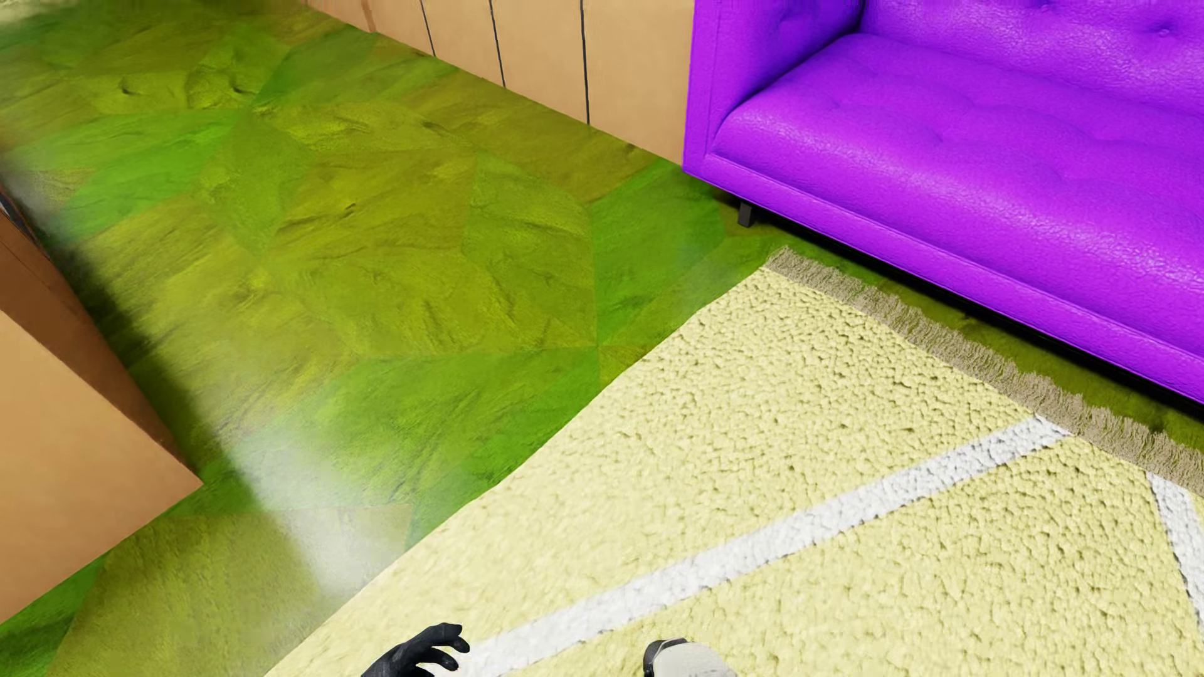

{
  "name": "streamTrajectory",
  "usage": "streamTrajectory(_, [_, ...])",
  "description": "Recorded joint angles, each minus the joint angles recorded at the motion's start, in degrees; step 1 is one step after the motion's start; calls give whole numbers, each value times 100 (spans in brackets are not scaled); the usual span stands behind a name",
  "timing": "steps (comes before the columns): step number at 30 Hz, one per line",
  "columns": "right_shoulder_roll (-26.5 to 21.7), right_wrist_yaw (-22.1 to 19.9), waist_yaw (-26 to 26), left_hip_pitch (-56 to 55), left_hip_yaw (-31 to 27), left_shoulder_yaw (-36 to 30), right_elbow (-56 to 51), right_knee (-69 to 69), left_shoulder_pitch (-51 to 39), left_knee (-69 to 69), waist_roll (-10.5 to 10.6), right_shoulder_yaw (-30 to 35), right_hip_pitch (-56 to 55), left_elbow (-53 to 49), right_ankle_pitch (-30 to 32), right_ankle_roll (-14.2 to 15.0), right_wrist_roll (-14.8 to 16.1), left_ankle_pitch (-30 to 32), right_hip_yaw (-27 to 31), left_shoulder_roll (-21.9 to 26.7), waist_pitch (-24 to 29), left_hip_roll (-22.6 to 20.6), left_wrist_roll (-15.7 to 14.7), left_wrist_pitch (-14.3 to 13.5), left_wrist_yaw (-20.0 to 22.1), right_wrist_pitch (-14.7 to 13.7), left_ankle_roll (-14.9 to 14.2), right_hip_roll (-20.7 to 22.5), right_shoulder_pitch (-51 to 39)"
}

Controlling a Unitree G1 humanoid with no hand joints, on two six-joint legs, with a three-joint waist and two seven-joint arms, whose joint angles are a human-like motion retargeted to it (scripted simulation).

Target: Approach the armchair

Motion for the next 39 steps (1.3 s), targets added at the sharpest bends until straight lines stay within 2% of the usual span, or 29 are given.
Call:
streamTrajectory(1, [-24,0,-116,222,0,136,168,412,181,323,33,181,119,-68,220,0,0,459,0,-39,-31,140,0,0,0,0,0,107,15])
streamTrajectory(2, [9,0,-152,-67,0,311,320,910,346,1112,152,130,-82,80,448,0,0,1350,0,-215,-212,291,0,0,0,0,0,184,43])
streamTrajectory(3, [53,0,-108,-359,0,349,507,1378,539,2300,280,62,163,318,201,0,0,2312,0,-375,-143,533,0,0,0,0,0,442,73])
streamTrajectory(4, [93,0,74,-1004,0,101,531,1440,629,3811,252,-83,454,427,-102,0,0,2555,0,-412,-95,519,0,0,0,0,0,563,39])
streamTrajectory(5, [88,0,249,-1726,0,-70,505,1238,655,5108,346,53,1028,513,-311,0,0,2356,0,-461,33,659,0,0,0,0,0,699,-36])
streamTrajectory(6, [50,0,591,-2422,0,-432,408,973,673,5529,252,142,1512,603,-376,0,0,2375,0,-486,55,560,0,0,0,0,0,625,-116])
streamTrajectory(8, [-43,0,1317,-3341,0,-626,33,356,923,4201,14,256,2491,879,-457,0,0,3029,0,-520,205,366,0,0,0,0,0,534,-316])
streamTrajectory(9, [-59,0,1547,-3714,0,-611,-133,120,1045,2903,-12,116,2855,1042,-498,0,0,3756,0,-519,214,331,0,0,0,0,0,535,-456])
streamTrajectory(10, [-129,0,1712,-3925,0,-627,-496,-107,1173,1579,-54,13,3243,1086,-563,0,0,3896,0,-469,194,329,0,0,0,0,0,544,-523])
streamTrajectory(12, [-253,0,1939,-4143,0,-811,-971,-195,1342,201,-111,-333,3758,1237,-834,0,0,1154,0,-410,95,266,0,0,0,0,0,453,-667])
streamTrajectory(13, [-291,0,2021,-4294,0,-994,-1061,-128,1446,160,-160,-473,3963,1116,-922,0,0,1025,0,-305,77,234,0,0,0,0,0,436,-661])
streamTrajectory(15, [-246,0,2078,-4329,0,-989,-1101,441,1675,659,-287,-861,4250,1130,-272,0,0,2565,0,-261,9,4,0,0,0,0,0,325,-431])
streamTrajectory(16, [-174,0,1982,-4283,0,-1030,-870,1647,1726,955,-425,-838,3785,1205,730,0,0,3018,0,-276,-71,-262,0,0,0,0,0,63,-356])
streamTrajectory(17, [-159,0,1753,-4048,0,-1096,-631,3073,1701,1228,-437,-744,3190,1319,1171,0,0,2938,0,-284,-75,-420,0,0,0,0,0,4,-280])
streamTrajectory(18, [-134,0,1624,-3566,0,-1057,-471,4154,1666,1157,-586,-660,2570,1203,445,0,0,2577,0,-237,47,-577,0,0,0,0,0,-161,-264])
streamTrajectory(19, [-93,0,1458,-2928,0,-1051,-334,4471,1573,892,-588,-459,2010,1150,-169,0,0,2153,0,-231,185,-563,0,0,0,0,0,-122,-300])
streamTrajectory(21, [-78,0,775,-1951,0,-1045,-169,3245,1234,577,-414,-129,1289,1170,-617,0,0,1450,0,-176,272,-448,0,0,0,0,0,14,-166])
streamTrajectory(24, [-175,0,196,-926,0,-471,-198,78,815,5,-115,-346,496,734,-133,0,0,200,0,-118,98,-268,0,0,0,0,0,75,189])
streamTrajectory(27, [-288,0,-350,-149,0,-205,-67,306,703,317,180,-360,36,392,352,0,0,-322,0,-53,-29,-107,0,0,0,0,0,-139,447])
streamTrajectory(28, [-222,0,-464,-253,0,334,-2,1018,689,1060,382,-689,-200,148,611,0,0,352,0,-64,-77,48,0,0,0,0,0,25,528])
streamTrajectory(29, [-257,0,-519,-520,0,-33,270,1451,749,2287,584,-446,31,482,430,0,0,1722,0,-250,-16,140,0,0,0,0,0,90,435])
streamTrajectory(30, [-208,0,-303,-1029,0,-152,438,1691,738,3546,598,-411,221,548,124,0,0,2701,0,-293,30,165,0,0,0,0,0,110,348])
streamTrajectory(31, [-130,0,-43,-1620,0,-422,520,1665,698,4369,636,-378,559,605,-87,0,0,3079,0,-342,81,305,0,0,0,0,0,128,270])
streamTrajectory(32, [-38,0,209,-2183,0,-586,476,1456,768,4636,480,-342,1059,596,-151,0,0,3120,0,-370,127,233,0,0,0,0,0,-55,238])
streamTrajectory(33, [2,0,465,-2864,0,-545,373,1152,754,4533,451,-316,1590,1034,-248,0,0,3053,0,-562,147,287,0,0,0,0,0,-114,205])
streamTrajectory(36, [-67,0,1503,-4364,0,-750,-527,277,1261,2456,69,-166,3116,993,-853,0,0,3507,0,-500,94,291,0,0,0,0,0,-364,294])
streamTrajectory(37, [-151,0,1818,-4764,0,-685,-830,114,1404,1650,70,-246,3550,979,-1020,0,0,3189,0,-433,81,366,0,0,0,0,0,-361,269])
streamTrajectory(38, [-285,0,2212,-5021,0,-862,-990,21,1508,877,109,-195,3911,1021,-1173,0,0,2423,0,-364,68,481,0,0,0,0,0,-333,164])
streamTrajectory(39, [-399,0,2548,-5278,0,-696,-1083,14,1690,451,72,-136,4152,1183,-1288,0,0,1227,0,-354,7,690,0,0,0,0,0,-333,40])
